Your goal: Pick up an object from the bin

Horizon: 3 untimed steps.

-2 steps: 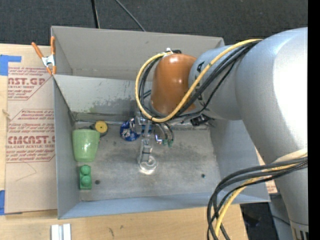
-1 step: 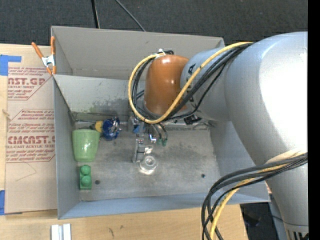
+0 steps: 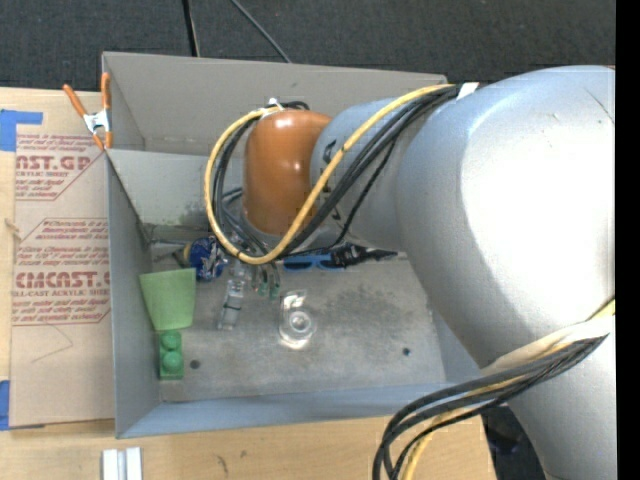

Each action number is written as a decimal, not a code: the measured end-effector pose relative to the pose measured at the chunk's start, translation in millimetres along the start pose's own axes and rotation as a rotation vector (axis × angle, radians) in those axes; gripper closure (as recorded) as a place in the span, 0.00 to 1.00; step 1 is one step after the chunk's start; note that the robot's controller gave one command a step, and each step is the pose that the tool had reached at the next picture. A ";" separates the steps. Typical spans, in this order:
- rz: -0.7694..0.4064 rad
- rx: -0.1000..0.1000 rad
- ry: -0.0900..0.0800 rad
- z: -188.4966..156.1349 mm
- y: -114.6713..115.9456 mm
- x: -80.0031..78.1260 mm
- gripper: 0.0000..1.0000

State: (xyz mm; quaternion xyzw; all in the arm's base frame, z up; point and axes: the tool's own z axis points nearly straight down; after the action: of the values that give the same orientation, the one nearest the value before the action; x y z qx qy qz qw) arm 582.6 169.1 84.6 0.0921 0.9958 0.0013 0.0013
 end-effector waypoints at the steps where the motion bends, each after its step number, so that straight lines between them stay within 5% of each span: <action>1: 0.002 0.001 0.000 0.1 -1.8 -0.7 1.00; 2: -0.007 -0.001 -0.002 -36.1 18.6 -3.5 1.00; 3: 0.045 0.007 -0.002 -22.0 42.5 26.0 1.00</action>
Offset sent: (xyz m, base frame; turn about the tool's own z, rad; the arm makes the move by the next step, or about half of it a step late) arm 0.0000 0.0000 0.0000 0.0000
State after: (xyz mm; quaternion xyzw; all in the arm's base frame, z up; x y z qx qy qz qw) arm 564.8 215.7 106.7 0.1145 0.9934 -0.0025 0.0022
